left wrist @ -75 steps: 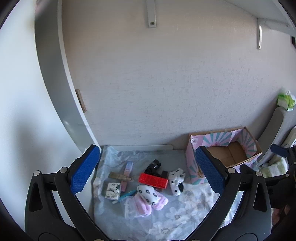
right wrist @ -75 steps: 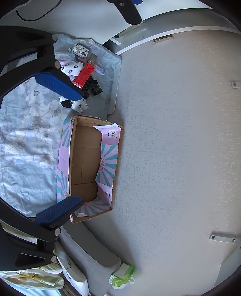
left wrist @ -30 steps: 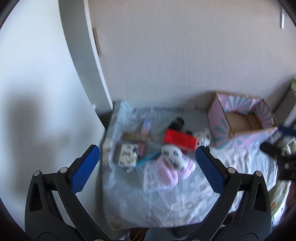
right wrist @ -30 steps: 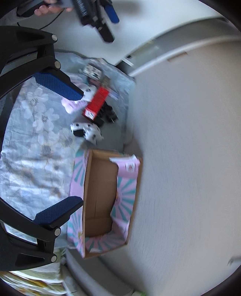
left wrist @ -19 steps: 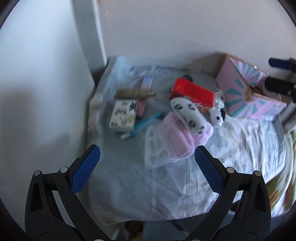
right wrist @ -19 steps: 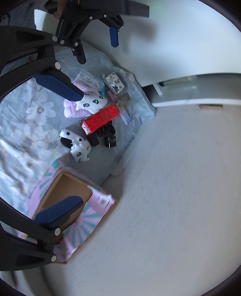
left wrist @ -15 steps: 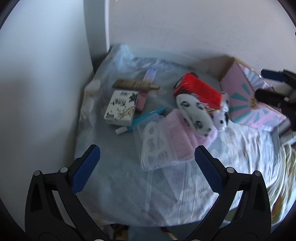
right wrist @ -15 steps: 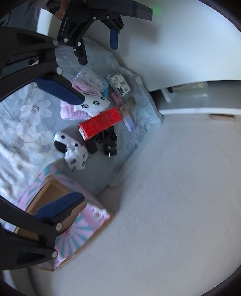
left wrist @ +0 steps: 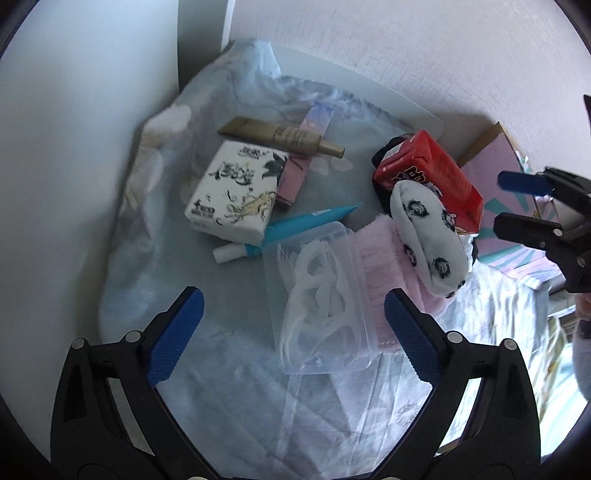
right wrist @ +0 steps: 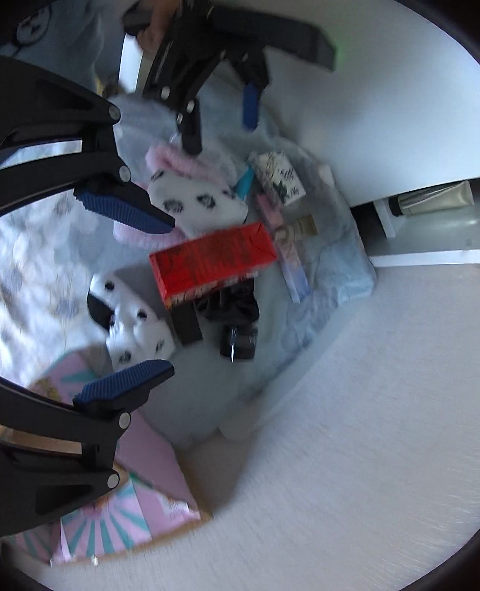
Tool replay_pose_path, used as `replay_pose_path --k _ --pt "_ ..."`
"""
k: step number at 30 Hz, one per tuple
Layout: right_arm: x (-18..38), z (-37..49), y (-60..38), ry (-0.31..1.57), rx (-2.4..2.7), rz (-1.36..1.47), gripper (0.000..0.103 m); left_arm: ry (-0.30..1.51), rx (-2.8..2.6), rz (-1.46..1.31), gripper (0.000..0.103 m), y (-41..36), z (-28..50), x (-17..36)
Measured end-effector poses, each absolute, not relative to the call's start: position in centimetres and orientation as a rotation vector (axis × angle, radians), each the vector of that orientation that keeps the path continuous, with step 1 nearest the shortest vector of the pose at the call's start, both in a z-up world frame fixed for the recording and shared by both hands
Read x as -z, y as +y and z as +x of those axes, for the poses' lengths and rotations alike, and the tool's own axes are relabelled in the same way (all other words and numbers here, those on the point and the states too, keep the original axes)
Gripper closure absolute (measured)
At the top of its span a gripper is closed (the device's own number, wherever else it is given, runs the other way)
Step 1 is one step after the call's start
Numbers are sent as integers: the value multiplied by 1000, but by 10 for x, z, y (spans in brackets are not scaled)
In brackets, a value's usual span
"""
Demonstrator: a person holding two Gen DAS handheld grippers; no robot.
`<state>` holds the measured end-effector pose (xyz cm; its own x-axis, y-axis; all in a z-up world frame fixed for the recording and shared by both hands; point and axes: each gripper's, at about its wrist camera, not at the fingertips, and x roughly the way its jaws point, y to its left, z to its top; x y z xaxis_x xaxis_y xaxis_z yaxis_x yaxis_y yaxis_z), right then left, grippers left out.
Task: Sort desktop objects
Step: 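Grasp the clear plastic box with left gripper while right grasps red milk carton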
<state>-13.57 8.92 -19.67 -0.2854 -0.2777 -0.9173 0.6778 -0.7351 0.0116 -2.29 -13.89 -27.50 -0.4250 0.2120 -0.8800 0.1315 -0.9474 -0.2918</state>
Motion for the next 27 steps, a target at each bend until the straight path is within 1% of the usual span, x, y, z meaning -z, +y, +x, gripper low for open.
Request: replay_pose_path --k 2,4,5,8,12,15,16,17,18,19,27 --pt "202 -141 89 467 2027 1378 36 -535 -2545 -1660 9 -140 -22 278" --pt "206 -144 84 460 2014 1391 36 -584 -2530 -1666 11 -144 -22 281" --pt "208 -146 82 468 2013 1394 36 -601 -2522 -1668 15 -145 -22 283" --pt "214 -147 77 493 1993 1389 41 -632 -2508 -1670 20 -146 -24 286" --pt "225 -143 66 614 1977 1374 45 -597 -2507 -1681 22 -144 -27 287" --pt "231 -141 61 640 1956 1373 50 -608 -2508 -1683 25 -145 -29 287" --pt "233 -141 60 643 1951 1375 53 -606 -2511 -1683 30 -145 -28 286" --pt "235 -141 59 643 1945 1378 56 -601 -2510 -1682 38 -145 -28 286" --pt "236 -142 57 639 1935 1386 62 -590 -2514 -1685 42 -145 -30 287" --pt "238 -142 57 639 1932 1392 70 -577 -2514 -1693 51 -145 -32 287" --pt "227 -144 66 567 1999 1407 71 -620 -2518 -1672 51 -147 -31 277"
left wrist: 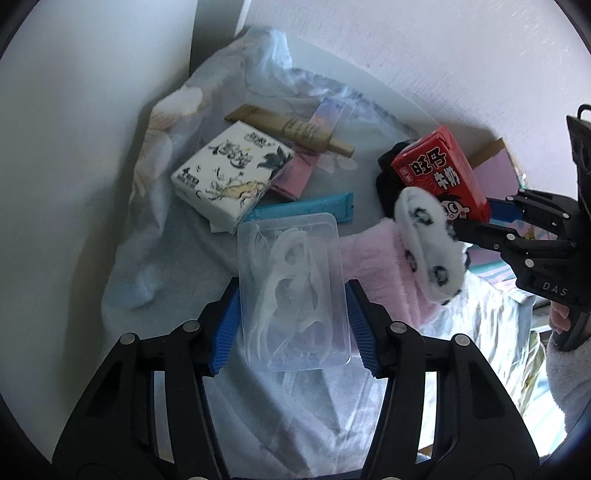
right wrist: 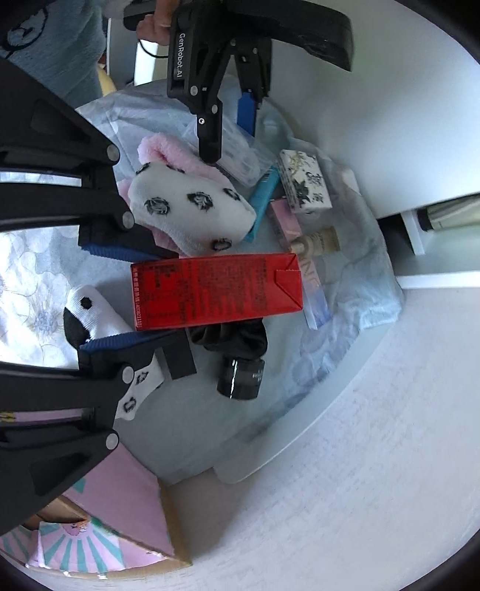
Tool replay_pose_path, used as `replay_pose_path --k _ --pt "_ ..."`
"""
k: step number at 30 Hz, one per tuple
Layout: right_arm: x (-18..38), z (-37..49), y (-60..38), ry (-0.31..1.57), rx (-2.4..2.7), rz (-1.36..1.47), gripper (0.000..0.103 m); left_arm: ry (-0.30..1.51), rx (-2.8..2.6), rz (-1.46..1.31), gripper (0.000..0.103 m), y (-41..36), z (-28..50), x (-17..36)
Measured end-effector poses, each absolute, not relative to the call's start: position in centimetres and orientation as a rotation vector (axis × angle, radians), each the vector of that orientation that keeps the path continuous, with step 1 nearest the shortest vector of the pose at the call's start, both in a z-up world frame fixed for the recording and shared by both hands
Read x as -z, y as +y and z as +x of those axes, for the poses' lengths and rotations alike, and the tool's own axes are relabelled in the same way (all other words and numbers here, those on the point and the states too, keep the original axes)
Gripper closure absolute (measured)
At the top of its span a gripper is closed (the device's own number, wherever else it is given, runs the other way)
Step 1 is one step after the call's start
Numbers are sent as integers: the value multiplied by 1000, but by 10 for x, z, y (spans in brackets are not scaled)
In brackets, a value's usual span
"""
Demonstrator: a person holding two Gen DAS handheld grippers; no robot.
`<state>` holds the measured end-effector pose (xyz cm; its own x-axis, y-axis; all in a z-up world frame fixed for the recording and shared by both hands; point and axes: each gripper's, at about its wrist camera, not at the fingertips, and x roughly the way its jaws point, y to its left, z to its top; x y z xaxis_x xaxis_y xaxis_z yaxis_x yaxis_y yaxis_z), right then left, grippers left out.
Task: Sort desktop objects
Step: 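Grasp the clear plastic box with left gripper while right grasps red milk carton, then carry both items to the cardboard box and release them inside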
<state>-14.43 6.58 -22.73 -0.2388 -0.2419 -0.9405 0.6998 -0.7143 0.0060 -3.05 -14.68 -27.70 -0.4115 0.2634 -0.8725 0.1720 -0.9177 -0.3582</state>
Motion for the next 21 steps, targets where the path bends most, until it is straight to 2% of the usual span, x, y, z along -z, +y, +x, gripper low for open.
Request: replay_pose_path --k 6,10,15,21 --pt "212 -146 80 467 2055 1428 71 -545 -2529 -1658 51 -141 -28 253" --pt "196 -140 80 460 2087 1412 71 -426 -2558 -1673 51 -136 -27 242" --pt "182 -136 76 453 2115 1402 71 -434 -2571 -1677 51 -147 -22 236" --pt "164 -118 79 424 2169 1365 71 -359 -2620 -1627 51 -147 -13 197"
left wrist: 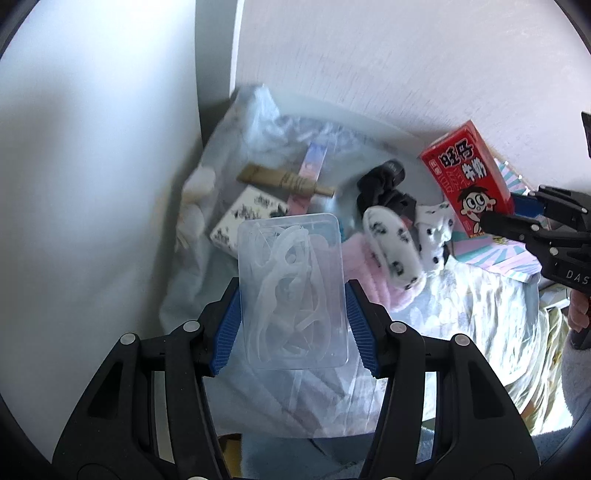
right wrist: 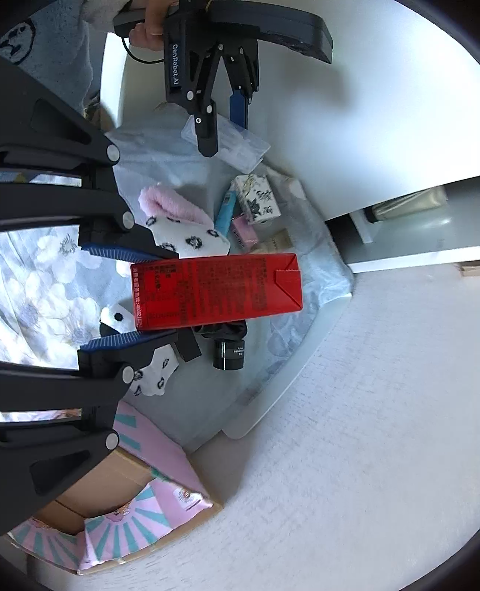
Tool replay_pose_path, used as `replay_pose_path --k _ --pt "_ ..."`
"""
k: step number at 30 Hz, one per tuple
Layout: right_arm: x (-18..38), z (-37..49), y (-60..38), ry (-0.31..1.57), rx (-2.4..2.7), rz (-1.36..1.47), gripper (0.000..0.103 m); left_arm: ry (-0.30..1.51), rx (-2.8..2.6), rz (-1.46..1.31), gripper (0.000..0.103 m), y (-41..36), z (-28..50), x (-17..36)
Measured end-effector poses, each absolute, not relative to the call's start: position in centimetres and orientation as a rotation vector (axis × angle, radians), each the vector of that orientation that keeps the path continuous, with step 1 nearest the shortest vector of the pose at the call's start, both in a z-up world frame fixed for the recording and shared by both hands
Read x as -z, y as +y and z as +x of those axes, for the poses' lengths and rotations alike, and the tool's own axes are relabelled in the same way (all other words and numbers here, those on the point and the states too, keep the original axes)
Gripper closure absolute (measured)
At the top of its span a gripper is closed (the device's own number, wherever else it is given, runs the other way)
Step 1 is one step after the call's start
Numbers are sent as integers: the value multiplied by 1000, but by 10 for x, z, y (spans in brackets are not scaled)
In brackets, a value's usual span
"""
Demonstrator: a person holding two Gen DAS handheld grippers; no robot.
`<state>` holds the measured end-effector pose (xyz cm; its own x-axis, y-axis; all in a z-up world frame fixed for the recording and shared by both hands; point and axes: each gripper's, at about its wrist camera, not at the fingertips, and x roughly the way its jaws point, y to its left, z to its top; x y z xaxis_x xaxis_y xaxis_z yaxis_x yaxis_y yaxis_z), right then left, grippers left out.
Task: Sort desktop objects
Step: 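Carry both items to the cardboard box and release them inside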
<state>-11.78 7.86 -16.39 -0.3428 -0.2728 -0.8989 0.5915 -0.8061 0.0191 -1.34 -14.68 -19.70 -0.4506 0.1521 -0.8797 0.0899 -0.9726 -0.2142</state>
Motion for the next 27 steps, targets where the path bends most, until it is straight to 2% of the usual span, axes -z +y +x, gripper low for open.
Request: replay_pose_path --k 9,18,27 --pt "119 -100 117 349 2336 1305 71 -276 -2676 -1454 51 -123 -33 122" --pt "82 -77 187 292 2558 1292 71 -111 -2593 -1273 51 -44 -71 63" --pt "79 -63 254 225 2650 1425 71 72 -2460 -1199 51 64 -112 52"
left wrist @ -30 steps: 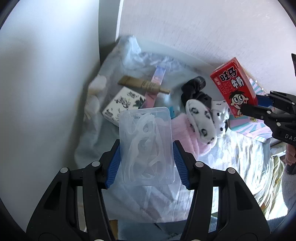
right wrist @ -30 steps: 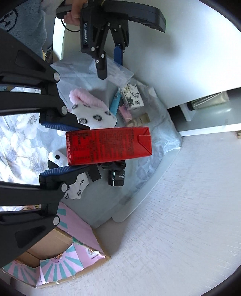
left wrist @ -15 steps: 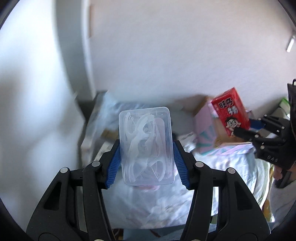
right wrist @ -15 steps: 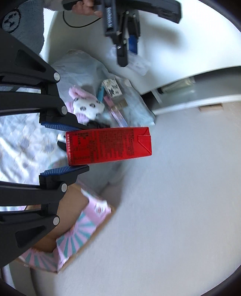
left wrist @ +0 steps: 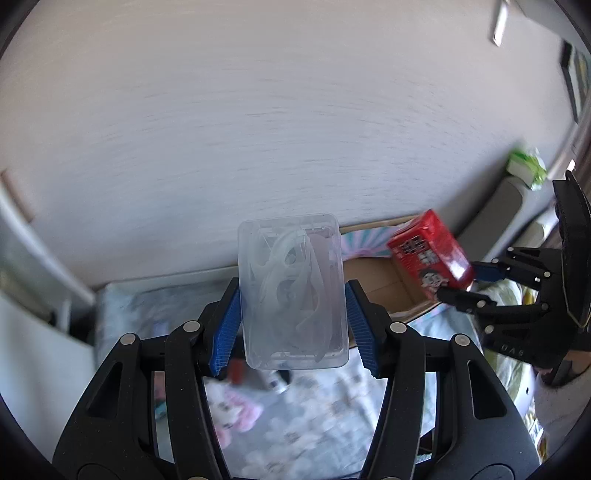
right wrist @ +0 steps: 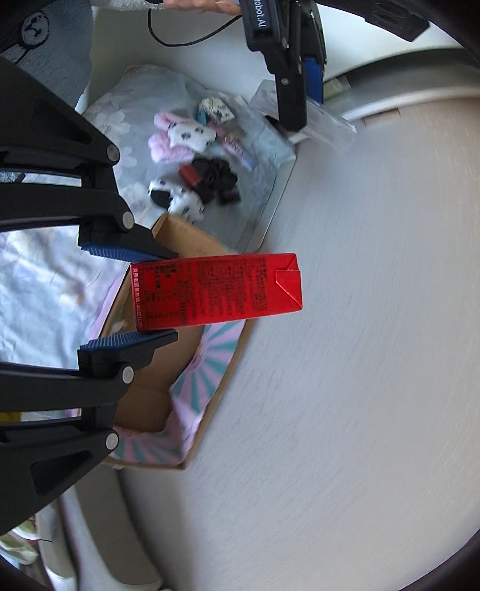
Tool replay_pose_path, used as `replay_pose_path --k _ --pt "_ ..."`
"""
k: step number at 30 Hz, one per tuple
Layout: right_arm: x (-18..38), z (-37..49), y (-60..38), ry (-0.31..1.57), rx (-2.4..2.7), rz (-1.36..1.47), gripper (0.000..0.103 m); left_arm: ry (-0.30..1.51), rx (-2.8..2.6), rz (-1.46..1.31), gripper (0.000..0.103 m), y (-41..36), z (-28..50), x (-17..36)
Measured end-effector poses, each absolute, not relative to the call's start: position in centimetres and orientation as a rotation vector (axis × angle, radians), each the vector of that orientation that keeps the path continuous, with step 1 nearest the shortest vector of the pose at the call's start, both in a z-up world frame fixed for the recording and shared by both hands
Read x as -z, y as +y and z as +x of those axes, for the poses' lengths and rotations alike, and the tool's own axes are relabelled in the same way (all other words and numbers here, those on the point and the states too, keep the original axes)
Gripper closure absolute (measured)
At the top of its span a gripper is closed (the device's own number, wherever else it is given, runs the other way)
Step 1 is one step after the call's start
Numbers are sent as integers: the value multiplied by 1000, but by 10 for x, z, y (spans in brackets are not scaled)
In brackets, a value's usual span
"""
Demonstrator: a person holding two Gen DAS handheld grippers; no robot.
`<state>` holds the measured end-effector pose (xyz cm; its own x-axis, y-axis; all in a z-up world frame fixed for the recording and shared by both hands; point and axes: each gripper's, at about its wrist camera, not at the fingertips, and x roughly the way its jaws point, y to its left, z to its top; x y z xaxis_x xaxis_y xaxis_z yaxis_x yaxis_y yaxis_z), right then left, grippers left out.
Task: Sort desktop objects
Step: 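Carry both items to the cardboard box and release them inside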
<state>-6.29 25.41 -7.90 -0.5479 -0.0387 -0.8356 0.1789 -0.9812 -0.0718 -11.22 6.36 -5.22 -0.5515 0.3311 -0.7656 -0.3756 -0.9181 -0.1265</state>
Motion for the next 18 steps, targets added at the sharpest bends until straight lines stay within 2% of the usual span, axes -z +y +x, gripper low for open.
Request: replay_pose_path --k 4,15,18 --pt "91 -64 281 151 2658 1495 71 142 -2406 -1209 51 104 -127 66" --pt "134 -86 336 122 2614 1716 72 262 -2300 -1363 51 174 -174 126" --pt "145 -97 347 103 2604 1749 79 249 -2283 -1406 51 174 -178 144"
